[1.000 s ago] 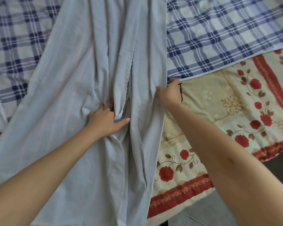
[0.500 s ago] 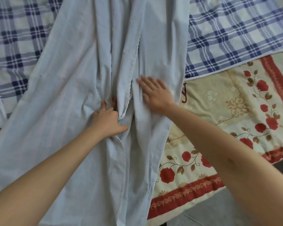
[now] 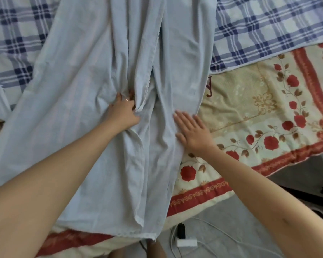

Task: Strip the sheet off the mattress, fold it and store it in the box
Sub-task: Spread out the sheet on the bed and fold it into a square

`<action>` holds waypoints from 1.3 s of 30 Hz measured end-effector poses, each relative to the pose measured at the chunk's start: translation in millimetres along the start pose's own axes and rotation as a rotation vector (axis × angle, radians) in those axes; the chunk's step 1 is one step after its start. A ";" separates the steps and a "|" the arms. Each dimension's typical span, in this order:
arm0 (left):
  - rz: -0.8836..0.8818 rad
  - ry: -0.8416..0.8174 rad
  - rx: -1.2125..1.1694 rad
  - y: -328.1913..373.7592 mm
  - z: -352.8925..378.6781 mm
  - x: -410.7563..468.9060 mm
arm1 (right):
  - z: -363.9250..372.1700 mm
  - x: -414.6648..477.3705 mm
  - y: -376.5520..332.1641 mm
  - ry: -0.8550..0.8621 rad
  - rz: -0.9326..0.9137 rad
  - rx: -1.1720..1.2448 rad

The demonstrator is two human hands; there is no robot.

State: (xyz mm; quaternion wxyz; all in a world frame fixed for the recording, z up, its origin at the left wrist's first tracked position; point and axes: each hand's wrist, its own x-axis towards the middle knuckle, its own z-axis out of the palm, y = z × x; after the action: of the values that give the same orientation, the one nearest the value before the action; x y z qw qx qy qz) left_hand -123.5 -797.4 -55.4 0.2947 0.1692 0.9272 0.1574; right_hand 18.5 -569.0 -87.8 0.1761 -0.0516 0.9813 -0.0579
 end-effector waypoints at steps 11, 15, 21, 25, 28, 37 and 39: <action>-0.550 0.268 -0.528 42.4 99.6 -153.6 | -10.2 -86.2 -106.5 -0.012 0.664 1.120; -0.333 0.310 -0.478 50.8 99.8 -177.7 | 7.0 -99.2 -121.6 -0.103 0.813 1.499; 0.117 0.205 -0.339 68.9 100.8 -205.0 | 8.6 -100.3 -127.5 -0.101 0.802 1.419; 0.262 -0.164 -0.325 66.3 118.6 -216.7 | 8.1 -110.4 -120.0 0.059 1.016 1.277; 0.236 -0.207 -0.189 42.1 124.5 -222.3 | -0.9 -108.6 -113.5 0.313 0.980 1.265; 0.139 -0.116 0.210 -1.1 131.9 -237.4 | -16.5 -68.3 -119.9 0.308 0.975 1.435; 0.179 -0.126 0.346 -7.3 133.3 -239.0 | -15.2 -71.2 -122.7 0.387 1.048 1.348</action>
State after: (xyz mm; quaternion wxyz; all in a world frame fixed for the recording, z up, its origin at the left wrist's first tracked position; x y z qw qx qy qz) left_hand 138.6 -875.4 -43.9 0.3037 0.3087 0.9013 0.0106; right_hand 89.4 -680.0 -33.3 0.0033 0.5317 0.6481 -0.5451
